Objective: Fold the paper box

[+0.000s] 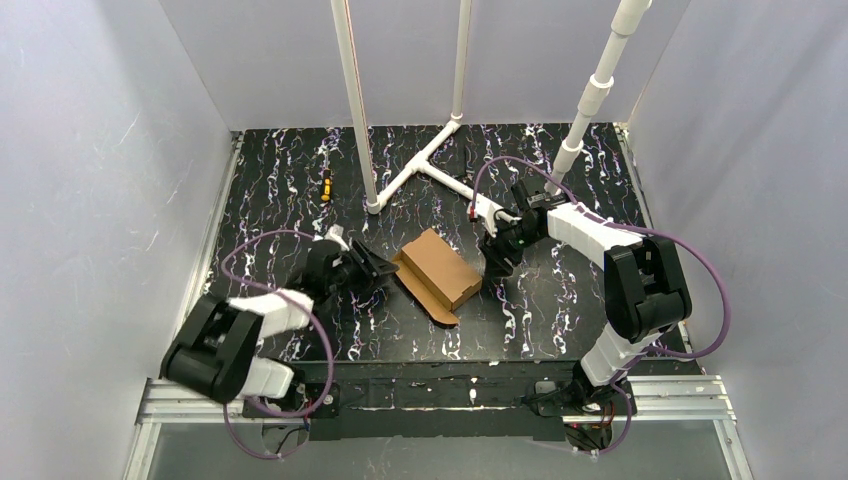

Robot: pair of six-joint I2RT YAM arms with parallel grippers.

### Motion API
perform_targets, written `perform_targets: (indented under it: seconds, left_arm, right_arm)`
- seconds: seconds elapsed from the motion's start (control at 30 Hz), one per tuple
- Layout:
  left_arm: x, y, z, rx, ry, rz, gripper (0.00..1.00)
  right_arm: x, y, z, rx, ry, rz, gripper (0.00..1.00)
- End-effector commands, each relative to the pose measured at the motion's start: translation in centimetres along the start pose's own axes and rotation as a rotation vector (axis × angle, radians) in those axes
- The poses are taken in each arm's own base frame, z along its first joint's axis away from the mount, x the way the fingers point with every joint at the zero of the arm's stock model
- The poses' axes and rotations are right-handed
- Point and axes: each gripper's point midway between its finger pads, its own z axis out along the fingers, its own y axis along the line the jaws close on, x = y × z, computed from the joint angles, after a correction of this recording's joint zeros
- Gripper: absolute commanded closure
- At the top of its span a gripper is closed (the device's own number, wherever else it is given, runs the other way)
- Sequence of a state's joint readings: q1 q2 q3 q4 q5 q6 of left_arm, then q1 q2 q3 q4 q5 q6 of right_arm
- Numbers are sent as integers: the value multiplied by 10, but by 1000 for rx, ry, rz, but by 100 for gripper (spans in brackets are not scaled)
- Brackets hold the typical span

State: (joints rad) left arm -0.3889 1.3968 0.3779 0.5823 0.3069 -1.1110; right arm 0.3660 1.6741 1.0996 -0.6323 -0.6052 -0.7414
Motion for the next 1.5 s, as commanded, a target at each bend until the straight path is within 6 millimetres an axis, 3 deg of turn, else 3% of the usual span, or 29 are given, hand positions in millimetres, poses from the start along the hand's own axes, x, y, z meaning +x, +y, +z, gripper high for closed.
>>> perform_targets:
  seconds: [0.0,0.27,0.47,0.57,0.7,0.8,1.0,1.07,1.2,1.47]
  left_arm:
    - [20,7,-38,33,38,193,51]
    - [50,-42,-96,239,62,569,42]
    - [86,-73,-103,277,83,859,29]
    - [106,-77,-101,315,127,1016,28]
    - [126,-78,-95,390,67,1316,22]
    - [128,-75,-86,423,-32,1482,19]
    - [138,-77,-65,403,-65,1618,23]
    - [152,-73,-58,381,-40,1717,23]
    - [154,-64,-42,275,-60,1865,24]
    - [155,-69,-26,239,-128,1914,27]
  right_arm:
    - [-21,6,-15,-18,-57,-77,41]
    - [-30,27,-29,-52,-114,-203,32]
    - [-21,54,-34,-106,-170,-385,16]
    - [-5,70,-31,-142,-180,-504,2]
    - [3,73,-31,-122,-186,-568,1]
    - [3,76,-31,-126,-198,-585,2]
    - [7,82,-30,-158,-200,-634,2]
    - [7,81,-30,-158,-197,-641,2]
    - [7,80,-31,-150,-193,-652,2]
    - [6,81,-31,-147,-202,-661,2]
